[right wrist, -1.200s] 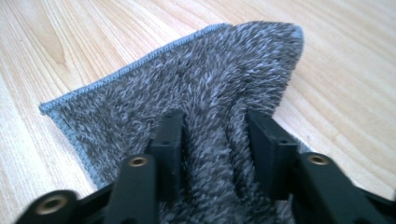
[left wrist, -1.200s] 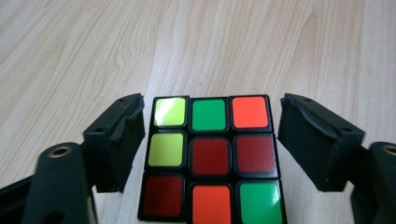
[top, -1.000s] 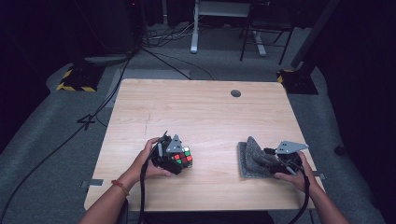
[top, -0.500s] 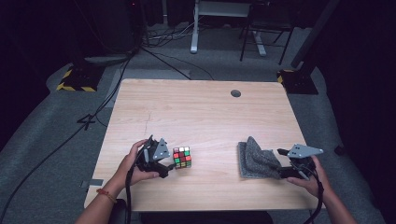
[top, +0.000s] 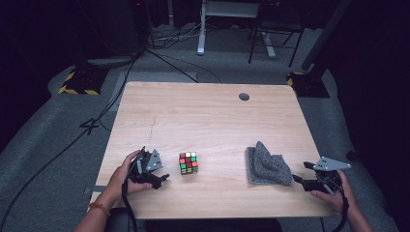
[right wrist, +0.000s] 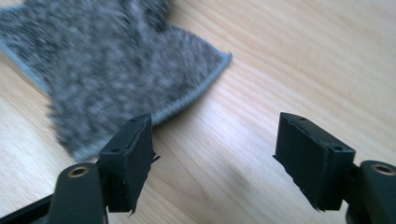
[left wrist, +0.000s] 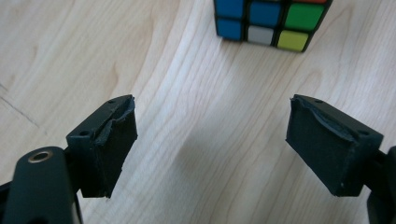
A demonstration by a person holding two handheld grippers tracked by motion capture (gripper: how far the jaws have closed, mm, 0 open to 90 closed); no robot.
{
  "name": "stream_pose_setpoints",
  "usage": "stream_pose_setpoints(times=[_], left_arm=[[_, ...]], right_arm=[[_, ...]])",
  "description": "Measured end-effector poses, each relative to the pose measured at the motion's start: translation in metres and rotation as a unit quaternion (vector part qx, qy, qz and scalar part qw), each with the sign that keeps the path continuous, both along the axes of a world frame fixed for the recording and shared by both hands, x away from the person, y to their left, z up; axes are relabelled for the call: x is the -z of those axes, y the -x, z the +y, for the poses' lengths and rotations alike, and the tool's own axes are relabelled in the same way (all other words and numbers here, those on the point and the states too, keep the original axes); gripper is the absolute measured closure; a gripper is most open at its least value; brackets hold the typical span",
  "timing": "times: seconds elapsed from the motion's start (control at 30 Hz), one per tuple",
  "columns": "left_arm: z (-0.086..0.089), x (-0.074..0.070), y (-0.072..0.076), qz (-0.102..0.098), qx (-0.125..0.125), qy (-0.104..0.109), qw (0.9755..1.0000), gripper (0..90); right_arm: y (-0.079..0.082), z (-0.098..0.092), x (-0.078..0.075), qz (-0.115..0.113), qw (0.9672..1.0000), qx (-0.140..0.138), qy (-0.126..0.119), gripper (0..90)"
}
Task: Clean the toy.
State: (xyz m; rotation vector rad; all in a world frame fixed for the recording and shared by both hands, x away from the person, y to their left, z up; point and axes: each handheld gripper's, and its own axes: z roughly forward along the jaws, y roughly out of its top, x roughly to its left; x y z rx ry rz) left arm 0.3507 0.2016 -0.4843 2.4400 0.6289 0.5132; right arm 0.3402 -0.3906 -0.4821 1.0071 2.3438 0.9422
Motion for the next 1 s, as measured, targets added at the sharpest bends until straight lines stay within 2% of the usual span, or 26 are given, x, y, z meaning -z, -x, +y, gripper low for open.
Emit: stream_pose_setpoints(times=[0.2,0.27,0.33,0.47,0.53,1.0], left_arm=[[0.012,0.007,0.000,0.026,-0.011,0.022,0.9993,16.5],[0.017,0.008,0.000,0.033,-0.018,0.039,0.9986,16.3],[0.023,0.010,-0.001,0.040,-0.023,0.047,0.9978,16.1],[0.033,0.016,-0.003,0.066,-0.037,0.088,0.9933,15.6],[0.037,0.019,-0.003,0.068,-0.035,0.106,0.9914,15.5],[0.037,0.020,-0.001,0.066,-0.055,0.108,0.9905,14.9]], right_arm=[[-0.003,-0.011,0.013,0.010,0.9993,0.029,-0.022,27.0],[-0.004,-0.013,0.017,0.017,0.9988,0.038,-0.027,25.9],[-0.003,-0.017,0.020,0.019,0.9979,0.044,-0.044,25.4],[-0.003,-0.018,0.021,0.019,0.9971,0.056,-0.047,24.0],[-0.003,-0.018,0.021,0.021,0.9969,0.058,-0.049,23.5],[-0.004,-0.018,0.021,0.021,0.9970,0.057,-0.048,23.2]])
